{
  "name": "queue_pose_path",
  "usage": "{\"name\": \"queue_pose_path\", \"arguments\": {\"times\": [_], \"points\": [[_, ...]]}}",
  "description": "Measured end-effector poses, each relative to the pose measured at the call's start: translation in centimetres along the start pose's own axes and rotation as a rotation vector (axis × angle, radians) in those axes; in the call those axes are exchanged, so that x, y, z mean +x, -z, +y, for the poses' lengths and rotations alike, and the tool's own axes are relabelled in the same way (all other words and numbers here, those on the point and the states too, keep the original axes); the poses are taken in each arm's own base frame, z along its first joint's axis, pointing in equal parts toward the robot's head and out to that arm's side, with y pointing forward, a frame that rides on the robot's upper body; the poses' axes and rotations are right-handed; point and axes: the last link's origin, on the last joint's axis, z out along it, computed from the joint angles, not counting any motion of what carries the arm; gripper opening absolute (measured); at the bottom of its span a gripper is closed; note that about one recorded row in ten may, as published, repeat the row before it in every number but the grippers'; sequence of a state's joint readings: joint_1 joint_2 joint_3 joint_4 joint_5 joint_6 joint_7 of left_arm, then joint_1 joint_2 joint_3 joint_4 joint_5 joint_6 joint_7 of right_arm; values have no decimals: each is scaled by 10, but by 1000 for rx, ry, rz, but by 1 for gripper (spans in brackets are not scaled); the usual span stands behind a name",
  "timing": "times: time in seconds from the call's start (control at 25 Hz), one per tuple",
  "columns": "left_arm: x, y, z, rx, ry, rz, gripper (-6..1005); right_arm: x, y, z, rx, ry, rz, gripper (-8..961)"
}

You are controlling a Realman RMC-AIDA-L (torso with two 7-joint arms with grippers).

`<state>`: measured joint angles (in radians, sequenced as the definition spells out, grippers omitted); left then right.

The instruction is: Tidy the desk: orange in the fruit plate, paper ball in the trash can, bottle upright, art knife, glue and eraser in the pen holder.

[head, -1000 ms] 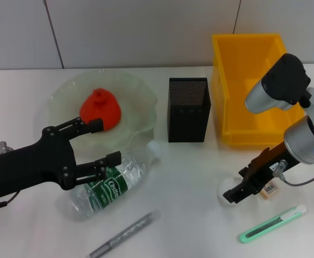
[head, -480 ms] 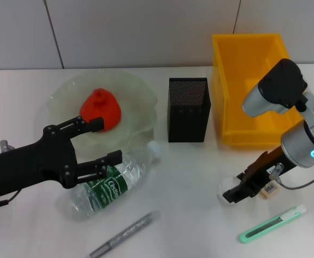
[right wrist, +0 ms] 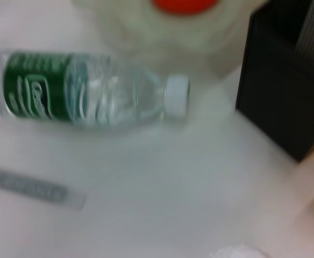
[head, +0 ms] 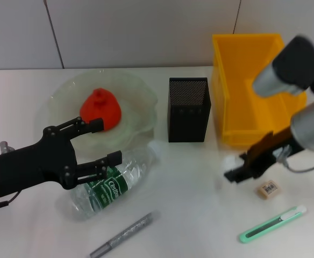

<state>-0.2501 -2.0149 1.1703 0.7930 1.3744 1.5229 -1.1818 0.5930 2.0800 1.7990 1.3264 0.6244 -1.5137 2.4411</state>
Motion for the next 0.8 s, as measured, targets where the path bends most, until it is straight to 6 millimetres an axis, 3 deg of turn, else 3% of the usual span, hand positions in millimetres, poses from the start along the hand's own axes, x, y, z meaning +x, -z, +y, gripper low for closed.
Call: {"name": "queue_pose_path", "arguments": {"times": [0.36,0.6,0.8], "points": [[-1,-1,0,6,3,1,815,-25,73,6,231,70,-268,542],[-1,-1,0,11,4,-1,814,-22,85,-14,336,38,-343,541],[-2,-1,0,12,4,-1,813,-13,70,-41,385,5,-359,541]]}}
